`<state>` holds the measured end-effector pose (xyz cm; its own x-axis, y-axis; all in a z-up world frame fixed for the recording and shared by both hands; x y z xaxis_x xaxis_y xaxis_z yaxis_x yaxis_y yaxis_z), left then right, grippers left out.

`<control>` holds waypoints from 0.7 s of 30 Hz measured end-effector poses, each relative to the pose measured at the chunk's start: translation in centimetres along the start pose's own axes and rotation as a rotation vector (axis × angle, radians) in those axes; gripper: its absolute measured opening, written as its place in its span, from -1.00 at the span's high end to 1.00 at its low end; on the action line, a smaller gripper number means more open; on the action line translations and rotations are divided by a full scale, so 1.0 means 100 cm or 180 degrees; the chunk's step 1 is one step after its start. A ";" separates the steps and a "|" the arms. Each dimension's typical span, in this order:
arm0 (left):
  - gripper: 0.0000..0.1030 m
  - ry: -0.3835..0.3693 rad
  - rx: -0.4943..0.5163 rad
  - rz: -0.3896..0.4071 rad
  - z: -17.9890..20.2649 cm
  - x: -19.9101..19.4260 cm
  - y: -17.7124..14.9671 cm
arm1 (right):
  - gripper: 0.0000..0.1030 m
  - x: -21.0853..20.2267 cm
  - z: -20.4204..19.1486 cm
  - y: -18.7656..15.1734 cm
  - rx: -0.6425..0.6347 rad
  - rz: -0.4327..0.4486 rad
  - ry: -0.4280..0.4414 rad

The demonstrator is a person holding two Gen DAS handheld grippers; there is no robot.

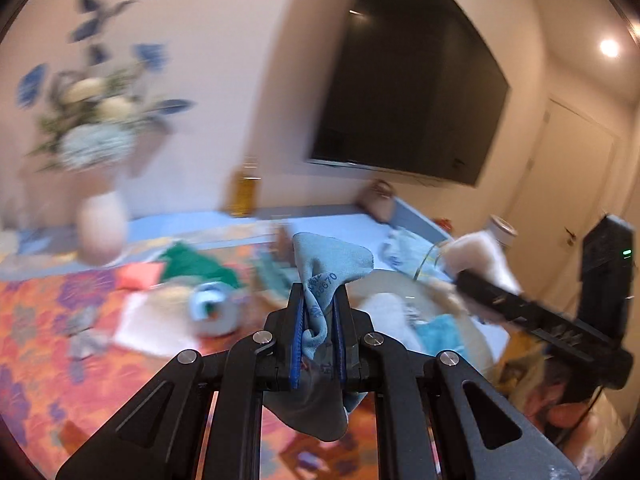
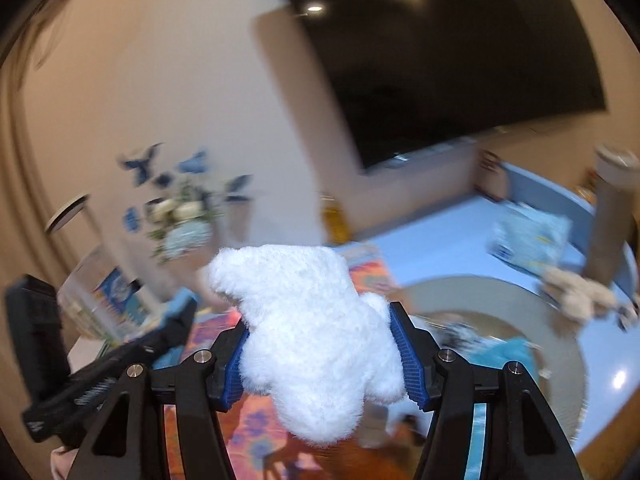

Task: Organize soft objects
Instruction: 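Carry the plush and blue cloth to the amber plate and open both tools, then move both tools back to the desk toward the plaid bow and blue ring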

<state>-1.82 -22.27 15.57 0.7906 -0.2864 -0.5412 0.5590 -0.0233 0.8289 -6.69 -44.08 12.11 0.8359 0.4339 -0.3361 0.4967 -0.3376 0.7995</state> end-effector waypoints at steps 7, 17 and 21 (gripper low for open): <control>0.81 -0.0612 0.0237 -0.0266 0.088 0.035 -0.014 | -0.16 -0.008 0.059 -0.011 0.0174 -0.0278 -0.0559; -0.82 -0.0248 0.0542 -0.0504 0.122 0.061 -0.042 | -0.74 -0.038 0.112 -0.016 0.0817 -0.0268 -0.0410; -0.82 -0.0194 0.0494 -0.0529 0.108 0.058 -0.036 | -0.76 -0.047 0.111 -0.013 0.0917 -0.0160 -0.0357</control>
<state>-1.97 -34.18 10.99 0.6717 -0.3233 -0.6665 0.6314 -0.2207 0.7434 -8.68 -54.97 7.15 0.8213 0.3666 -0.4372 0.5703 -0.5479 0.6120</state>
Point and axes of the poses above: each gripper's, at about its wrist camera, not at the fingertips, and x roughly the way its jaws point, z to its right, y to its top, the point moved 1 cm from there along x, roughly the way its jaws point, and after that the axes turned 13 degrees about y, right-handed, at the moved point
